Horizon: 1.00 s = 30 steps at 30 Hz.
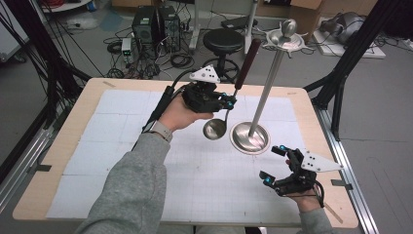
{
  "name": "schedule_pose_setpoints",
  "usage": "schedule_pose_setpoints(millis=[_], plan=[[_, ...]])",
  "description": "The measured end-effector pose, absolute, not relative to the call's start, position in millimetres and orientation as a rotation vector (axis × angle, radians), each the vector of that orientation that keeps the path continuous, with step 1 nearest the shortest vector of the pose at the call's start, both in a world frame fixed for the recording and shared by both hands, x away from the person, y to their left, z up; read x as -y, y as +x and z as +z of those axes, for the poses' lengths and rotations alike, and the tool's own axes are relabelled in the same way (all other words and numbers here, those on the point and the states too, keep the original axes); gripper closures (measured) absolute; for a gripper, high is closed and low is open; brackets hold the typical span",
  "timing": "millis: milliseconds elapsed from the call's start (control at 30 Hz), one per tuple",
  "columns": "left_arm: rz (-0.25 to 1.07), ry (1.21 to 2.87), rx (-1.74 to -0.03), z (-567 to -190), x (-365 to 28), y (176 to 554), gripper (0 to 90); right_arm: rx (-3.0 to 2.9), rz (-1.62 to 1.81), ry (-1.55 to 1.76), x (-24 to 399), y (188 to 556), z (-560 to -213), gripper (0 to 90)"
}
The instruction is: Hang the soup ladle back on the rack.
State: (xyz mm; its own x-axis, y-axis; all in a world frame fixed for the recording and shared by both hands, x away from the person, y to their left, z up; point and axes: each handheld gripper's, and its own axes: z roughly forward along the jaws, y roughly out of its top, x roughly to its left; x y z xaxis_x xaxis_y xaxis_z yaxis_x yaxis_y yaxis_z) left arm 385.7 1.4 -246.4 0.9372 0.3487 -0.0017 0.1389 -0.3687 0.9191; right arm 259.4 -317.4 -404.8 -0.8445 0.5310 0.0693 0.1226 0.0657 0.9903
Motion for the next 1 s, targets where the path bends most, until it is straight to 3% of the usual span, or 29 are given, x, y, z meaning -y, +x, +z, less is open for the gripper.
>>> schedule_pose_setpoints(millis=[1000], plan=[[0.243, 1.980, -0.396, -244.1, 14.4, 396.7, 84.1, -2.030, 1.852, 0.658, 318.5, 259.0, -404.6, 1.5]])
